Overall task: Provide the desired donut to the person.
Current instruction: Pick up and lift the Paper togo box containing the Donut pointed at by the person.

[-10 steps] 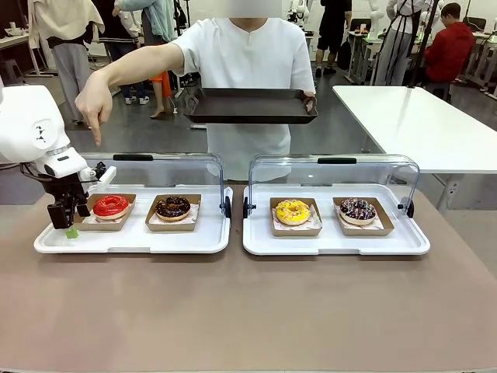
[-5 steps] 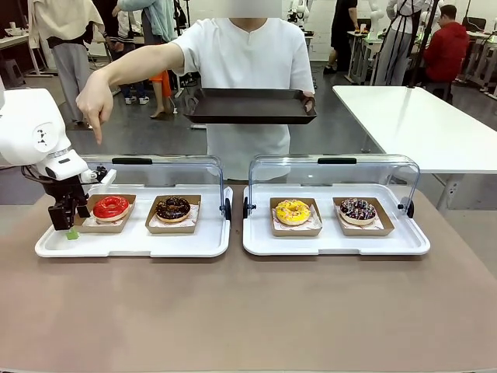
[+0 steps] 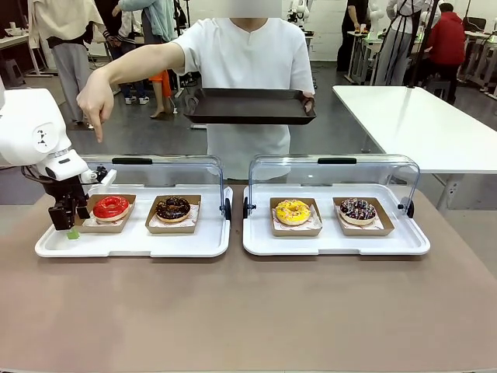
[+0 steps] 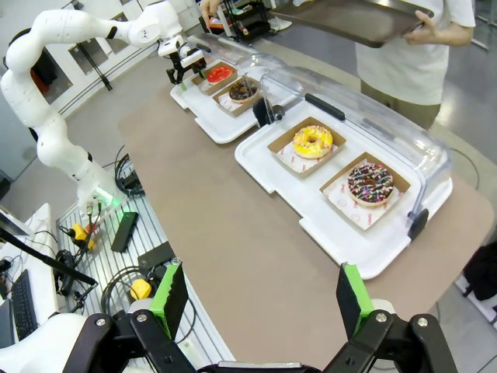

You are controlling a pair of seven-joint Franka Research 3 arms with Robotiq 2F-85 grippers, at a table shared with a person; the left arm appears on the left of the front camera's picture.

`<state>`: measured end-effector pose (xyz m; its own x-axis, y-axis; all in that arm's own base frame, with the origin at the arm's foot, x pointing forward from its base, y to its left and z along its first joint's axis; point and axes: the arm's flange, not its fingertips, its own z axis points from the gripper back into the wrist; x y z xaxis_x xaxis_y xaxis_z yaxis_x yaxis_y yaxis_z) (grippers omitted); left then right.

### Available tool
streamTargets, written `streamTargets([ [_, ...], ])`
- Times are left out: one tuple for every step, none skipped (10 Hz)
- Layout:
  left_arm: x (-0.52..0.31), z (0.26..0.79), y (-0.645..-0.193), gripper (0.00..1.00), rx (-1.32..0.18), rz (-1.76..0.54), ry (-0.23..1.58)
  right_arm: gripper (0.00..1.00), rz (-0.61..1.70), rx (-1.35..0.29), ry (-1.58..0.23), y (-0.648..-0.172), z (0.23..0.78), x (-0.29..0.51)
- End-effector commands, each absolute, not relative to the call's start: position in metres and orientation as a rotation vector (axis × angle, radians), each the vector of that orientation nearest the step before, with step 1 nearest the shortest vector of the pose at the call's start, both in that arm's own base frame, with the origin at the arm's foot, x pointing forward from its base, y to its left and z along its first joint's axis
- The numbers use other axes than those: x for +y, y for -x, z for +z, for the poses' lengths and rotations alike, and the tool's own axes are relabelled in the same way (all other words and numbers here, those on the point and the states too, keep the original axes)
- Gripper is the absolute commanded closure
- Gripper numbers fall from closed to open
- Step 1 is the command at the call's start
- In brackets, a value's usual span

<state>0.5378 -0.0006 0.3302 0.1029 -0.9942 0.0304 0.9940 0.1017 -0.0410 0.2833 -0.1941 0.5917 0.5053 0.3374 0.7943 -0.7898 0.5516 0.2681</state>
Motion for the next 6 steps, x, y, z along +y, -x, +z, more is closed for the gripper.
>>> streamTargets([
  [-0.0001, 0.3319, -0.5328, 1.0, 0.002, -1.484, 0.013, 0.0, 0.756, -0.769, -0.693, -0.2835, 0.5922, -0.1942],
  [-0.0004, 0.3321, -0.5323, 1.0, 0.002, -1.484, 0.018, 0.0, 0.756, -0.769, -0.693, -0.2835, 0.5922, -0.1942],
  [-0.0006, 0.3321, -0.5318, 1.0, 0.004, -1.486, 0.02, 0.0, 0.756, -0.769, -0.693, -0.2835, 0.5922, -0.1942],
  [-0.0005, 0.3326, -0.5318, 0.77, 0.006, -1.488, 0.02, 0.0, 0.756, -0.769, -0.693, -0.2835, 0.5922, -0.1942],
  [-0.0005, 0.3331, -0.5319, 0.86, 0.006, -1.49, 0.021, 0.0, 0.756, -0.769, -0.693, -0.2835, 0.5922, -0.1942],
  [-0.0003, 0.3329, -0.532, 1.0, 0.008, -1.493, 0.02, 0.0, 0.756, -0.769, -0.693, -0.2835, 0.5922, -0.1942],
])
